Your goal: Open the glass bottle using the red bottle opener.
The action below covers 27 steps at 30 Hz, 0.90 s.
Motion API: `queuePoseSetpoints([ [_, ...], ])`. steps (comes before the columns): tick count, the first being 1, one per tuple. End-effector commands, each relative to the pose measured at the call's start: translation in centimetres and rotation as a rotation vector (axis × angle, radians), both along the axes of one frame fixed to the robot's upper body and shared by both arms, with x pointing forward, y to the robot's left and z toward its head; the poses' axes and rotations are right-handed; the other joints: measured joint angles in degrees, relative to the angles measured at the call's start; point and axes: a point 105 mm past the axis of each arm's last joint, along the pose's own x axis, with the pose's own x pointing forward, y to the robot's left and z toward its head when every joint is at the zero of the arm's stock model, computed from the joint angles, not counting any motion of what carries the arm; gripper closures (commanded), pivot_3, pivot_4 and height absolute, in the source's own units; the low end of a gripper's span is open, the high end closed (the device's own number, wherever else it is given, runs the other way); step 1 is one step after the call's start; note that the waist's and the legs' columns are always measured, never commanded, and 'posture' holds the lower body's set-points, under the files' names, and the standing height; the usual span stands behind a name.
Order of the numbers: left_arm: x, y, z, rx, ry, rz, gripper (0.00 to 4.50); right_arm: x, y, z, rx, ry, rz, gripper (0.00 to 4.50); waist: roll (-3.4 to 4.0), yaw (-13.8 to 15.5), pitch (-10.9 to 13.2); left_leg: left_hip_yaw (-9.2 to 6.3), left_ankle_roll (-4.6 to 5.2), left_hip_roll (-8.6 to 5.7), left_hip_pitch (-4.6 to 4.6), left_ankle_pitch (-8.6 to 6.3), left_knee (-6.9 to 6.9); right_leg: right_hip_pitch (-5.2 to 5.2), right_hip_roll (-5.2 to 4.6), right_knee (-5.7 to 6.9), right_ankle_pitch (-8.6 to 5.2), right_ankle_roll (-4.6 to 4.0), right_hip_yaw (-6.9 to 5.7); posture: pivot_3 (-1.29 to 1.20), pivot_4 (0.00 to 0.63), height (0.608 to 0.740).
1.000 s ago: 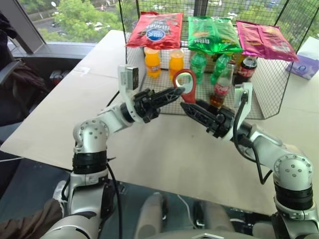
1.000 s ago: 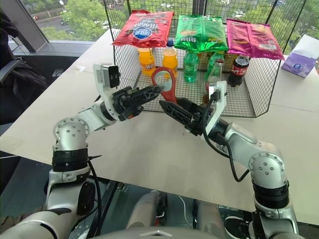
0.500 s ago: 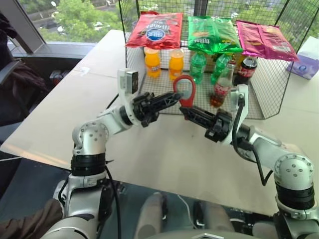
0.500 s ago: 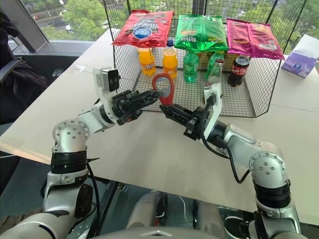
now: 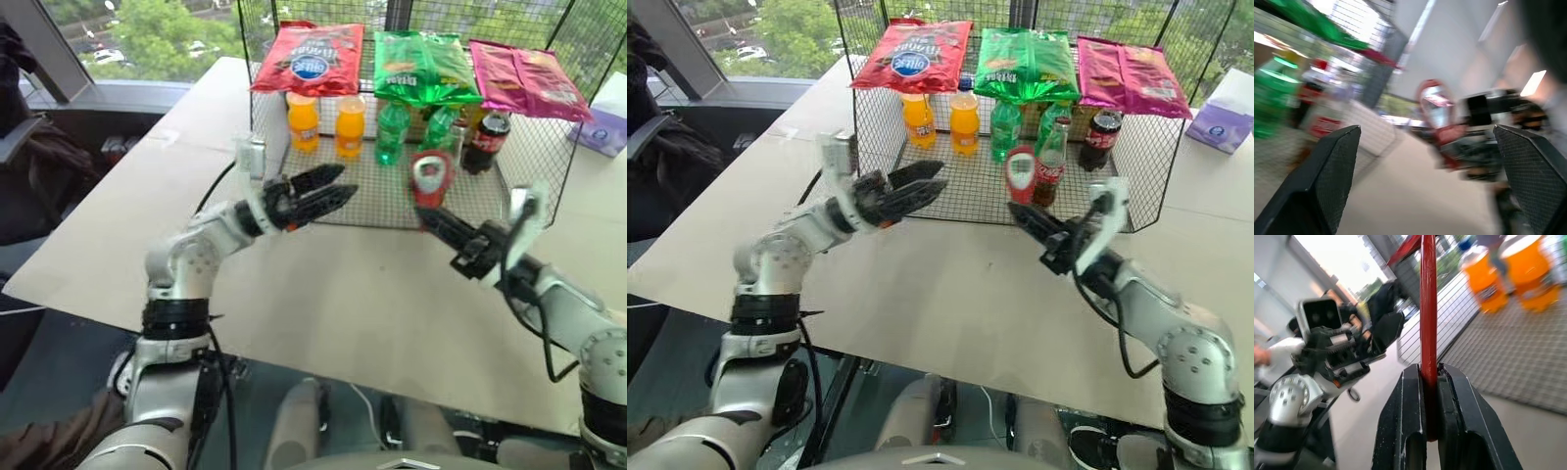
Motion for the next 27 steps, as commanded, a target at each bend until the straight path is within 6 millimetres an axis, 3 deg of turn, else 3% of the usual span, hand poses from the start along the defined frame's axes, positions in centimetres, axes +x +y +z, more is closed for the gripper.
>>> queuePoseSetpoints([
  [1, 3.2, -2.6, -0.5, 0.179, -0.104, 0.16, 0.14, -1.0, -1.8, 2.6, 0.028, -0.11, -0.099, 4.5, -0.01, 0.1, 0.0, 0.01, 0.01, -0.02, 0.0, 0.0, 0.0, 0.0, 0.01, 0.0, 0.0, 0.0, -0.01, 0.0, 0.15, 0.74],
  [7, 6.3, -6.9, -1.4, 0.272, -0.113, 0.134, 0.14, -1.6, -2.8, 3.0, 0.022, -0.136, -0.188, 4.5, -0.04, -0.4, 0.0, 0.07, 0.09, -0.08, -0.05, -0.04, -0.09, -0.09, 0.09, -0.06, 0.07, 0.17, -0.03, 0.0, 0.15, 0.74],
  [13, 7.7, -11.2, -1.0, 0.304, -0.122, 0.113, 0.14, -2.3, -3.0, 3.0, 0.009, -0.143, -0.239, 4.5, -0.07, -0.4, 0.0, -0.03, 0.13, -0.1, -0.28, -0.06, -0.11, -0.2, 0.25, -0.14, 0.04, 0.36, -0.08, 0.0, 0.15, 0.74],
  [27, 8.2, -15.2, -0.6, 0.36, -0.152, 0.199, 0.14, -3.7, -3.2, 2.9, 0.02, -0.147, -0.321, 4.5, -0.11, -0.4, 0.1, -0.1, 0.19, -0.22, -0.42, -0.1, -0.07, -0.29, 0.17, -0.17, 0.02, 0.42, -0.1, 0.0, 0.15, 0.74],
])
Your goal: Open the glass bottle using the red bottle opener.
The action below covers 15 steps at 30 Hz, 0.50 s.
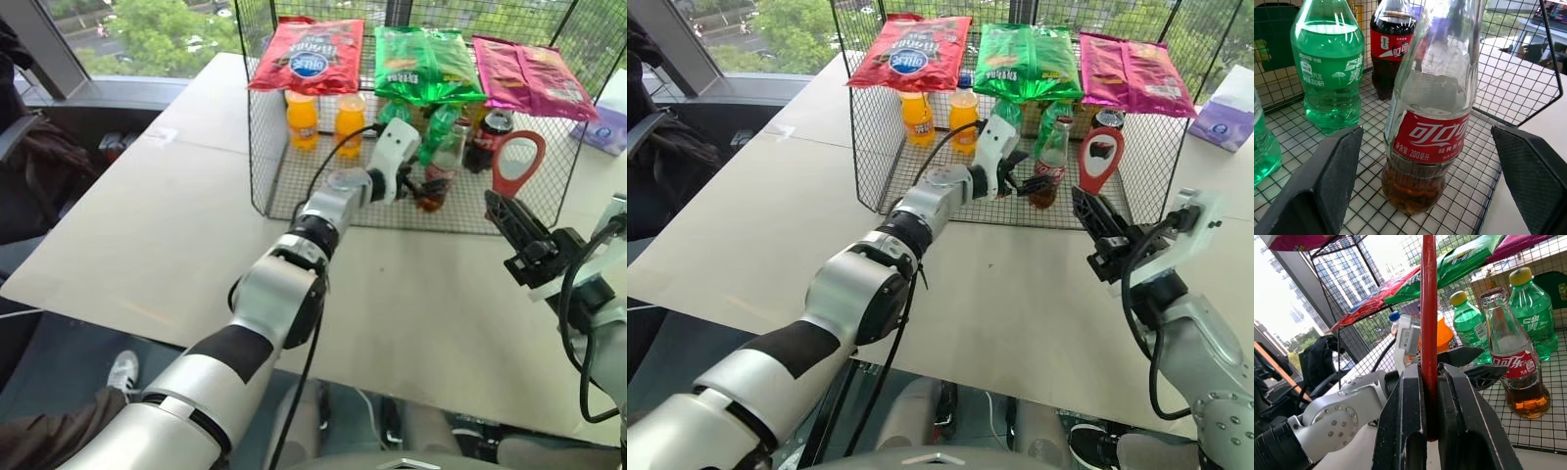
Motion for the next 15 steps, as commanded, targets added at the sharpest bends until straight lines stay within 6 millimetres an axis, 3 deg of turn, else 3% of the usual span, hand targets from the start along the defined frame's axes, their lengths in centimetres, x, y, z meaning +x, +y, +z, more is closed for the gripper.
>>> queuePoseSetpoints([
  [1, -0.1, -1.3, 2.3, -0.014, -0.078, 0.002, 0.14, -0.9, 0.3, 1.1, 0.001, -0.059, -0.004, 4.5, 0.0, 0.0, 0.0, -0.01, 0.0, -0.01, 0.0, 0.0, 0.0, 0.0, -0.01, 0.0, 0.0, 0.0, -0.01, 0.0, 0.15, 0.74],
  [15, 0.2, -2.6, 2.4, -0.01, -0.102, 0.109, 0.14, -1.2, 0.7, 1.1, 0.001, -0.056, -0.017, 4.5, 0.0, 0.0, 0.0, -0.04, 0.0, -0.03, 0.0, 0.0, 0.03, 0.01, -0.01, 0.05, 0.0, 0.01, -0.03, 0.0, 0.15, 0.74],
])
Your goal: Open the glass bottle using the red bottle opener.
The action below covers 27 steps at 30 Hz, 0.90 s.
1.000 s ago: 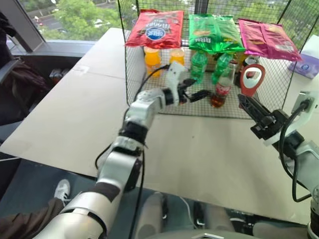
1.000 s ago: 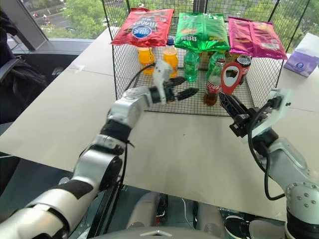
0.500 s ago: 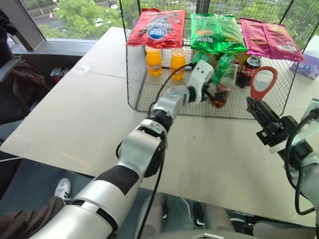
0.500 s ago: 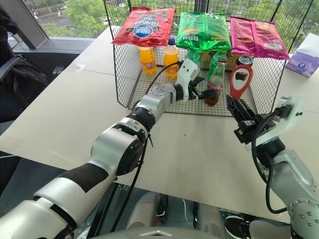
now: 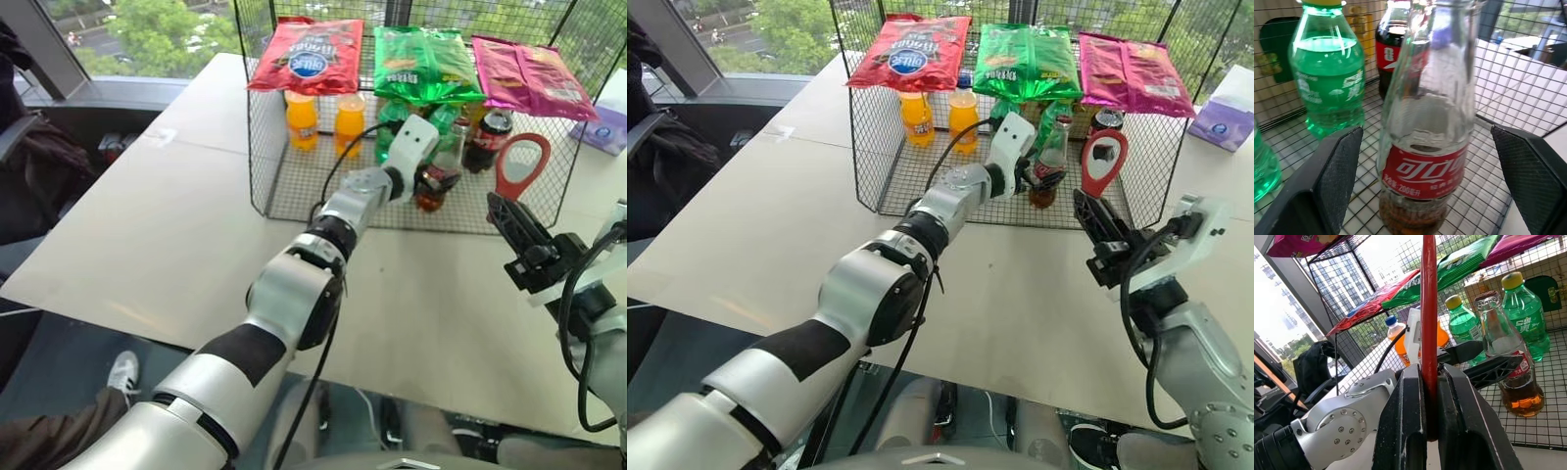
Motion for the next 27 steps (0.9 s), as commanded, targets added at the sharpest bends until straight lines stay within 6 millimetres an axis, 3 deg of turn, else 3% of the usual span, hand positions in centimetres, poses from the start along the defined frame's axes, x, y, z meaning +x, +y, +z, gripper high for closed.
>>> queuePoseSetpoints([
  [1, 0.0, -0.9, 2.2, -0.029, -0.062, 0.018, 0.14, -0.6, 0.4, 1.0, -0.002, -0.051, 0.006, 4.5, 0.0, 0.0, 0.0, 0.0, 0.0, 0.0, 0.0, 0.0, 0.01, 0.0, 0.0, 0.0, 0.0, 0.0, 0.0, 0.0, 0.15, 0.74],
  [14, -0.1, -2.1, 2.3, -0.044, -0.059, 0.093, 0.14, -0.9, 0.6, 1.0, -0.004, -0.045, -0.003, 4.5, 0.0, 0.0, 0.0, 0.0, 0.0, -0.02, 0.0, 0.0, 0.07, 0.0, 0.0, 0.07, 0.01, 0.01, 0.01, 0.0, 0.15, 0.74],
  [27, -1.3, -3.6, 2.1, -0.052, -0.05, 0.01, 0.14, -1.3, 0.8, 1.0, 0.002, -0.047, -0.026, 4.5, 0.0, 0.0, 0.0, -0.02, 0.0, -0.01, 0.0, 0.0, 0.22, 0.03, 0.0, 0.16, 0.02, 0.03, 0.0, 0.0, 0.15, 0.74],
])
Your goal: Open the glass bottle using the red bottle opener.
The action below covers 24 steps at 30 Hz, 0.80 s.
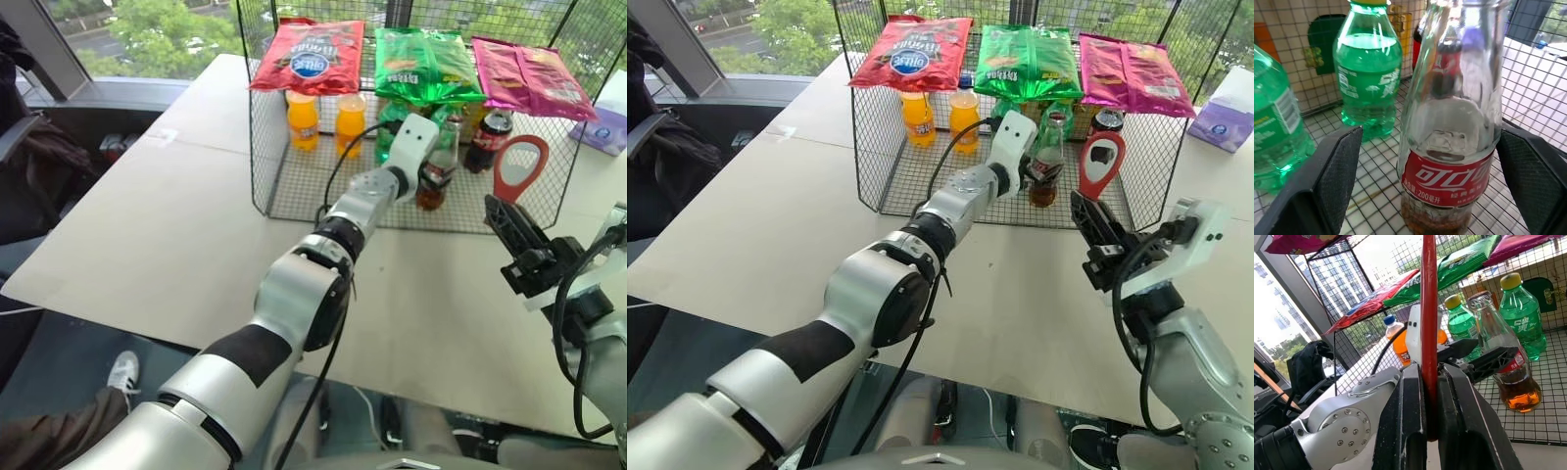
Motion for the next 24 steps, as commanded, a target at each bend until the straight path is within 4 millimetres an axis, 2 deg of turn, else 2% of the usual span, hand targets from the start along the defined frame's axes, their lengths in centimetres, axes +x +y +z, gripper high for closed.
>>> queuePoseSetpoints([
  [1, -1.75, -3.22, 2.02, -0.032, -0.058, -0.102, 0.14, -0.76, 0.27, 0.94, 0.005, -0.048, 0.001, 4.5, 0.0, 0.0, 0.0, 0.0, 0.0, 0.0, 0.0, 0.0, 0.01, 0.0, 0.0, 0.01, 0.0, 0.0, 0.0, 0.0, 0.15, 0.74],
  [10, -1.85, -3.37, 2.21, -0.033, -0.065, -0.111, 0.14, -0.81, 0.43, 0.89, 0.003, -0.047, -0.004, 4.5, 0.0, 0.0, 0.0, -0.04, 0.03, 0.01, 0.0, -0.02, 0.19, 0.07, 0.0, 0.08, 0.01, 0.01, -0.03, 0.0, 0.15, 0.74],
  [11, -1.92, -3.43, 2.18, -0.035, -0.062, -0.118, 0.67, -0.83, 0.42, 0.89, 0.003, -0.047, -0.005, 4.5, 0.0, 0.0, 0.0, -0.05, 0.04, 0.01, 0.0, -0.03, 0.22, 0.08, 0.0, 0.09, 0.01, 0.01, -0.03, 0.0, 0.15, 0.74],
  [12, -2.0, -3.5, 2.16, -0.037, -0.061, -0.125, 0.77, -0.86, 0.41, 0.88, 0.004, -0.047, -0.008, 4.5, 0.0, 0.0, 0.0, -0.04, 0.06, 0.02, 0.0, -0.04, 0.26, 0.08, 0.0, 0.09, 0.01, 0.01, -0.03, 0.0, 0.15, 0.74],
  [15, -2.09, -3.57, 2.11, -0.037, -0.063, -0.133, 2.12, -0.93, 0.4, 0.85, 0.003, -0.046, -0.014, 4.5, 0.01, 0.0, 0.0, -0.04, 0.1, 0.03, 0.0, -0.07, 0.34, 0.1, -0.01, 0.11, 0.01, 0.02, -0.02, 0.0, 0.15, 0.74],
  [16, -2.1, -3.58, 2.1, -0.037, -0.063, -0.133, 2.25, -0.96, 0.38, 0.85, 0.004, -0.047, -0.016, 4.5, 0.0, 0.0, 0.0, -0.04, 0.11, 0.04, 0.0, -0.07, 0.37, 0.11, -0.01, 0.12, 0.02, 0.03, -0.02, 0.0, 0.15, 0.74],
  [24, -2.04, -3.36, 2.44, -0.044, -0.079, -0.144, 2.25, -1.0, 0.31, 0.85, 0.002, -0.051, -0.024, 4.5, 0.01, 0.0, 0.0, -0.04, 0.19, 0.03, -0.08, -0.12, 0.53, 0.12, -0.03, 0.13, 0.07, 0.1, -0.02, 0.0, 0.15, 0.74],
])
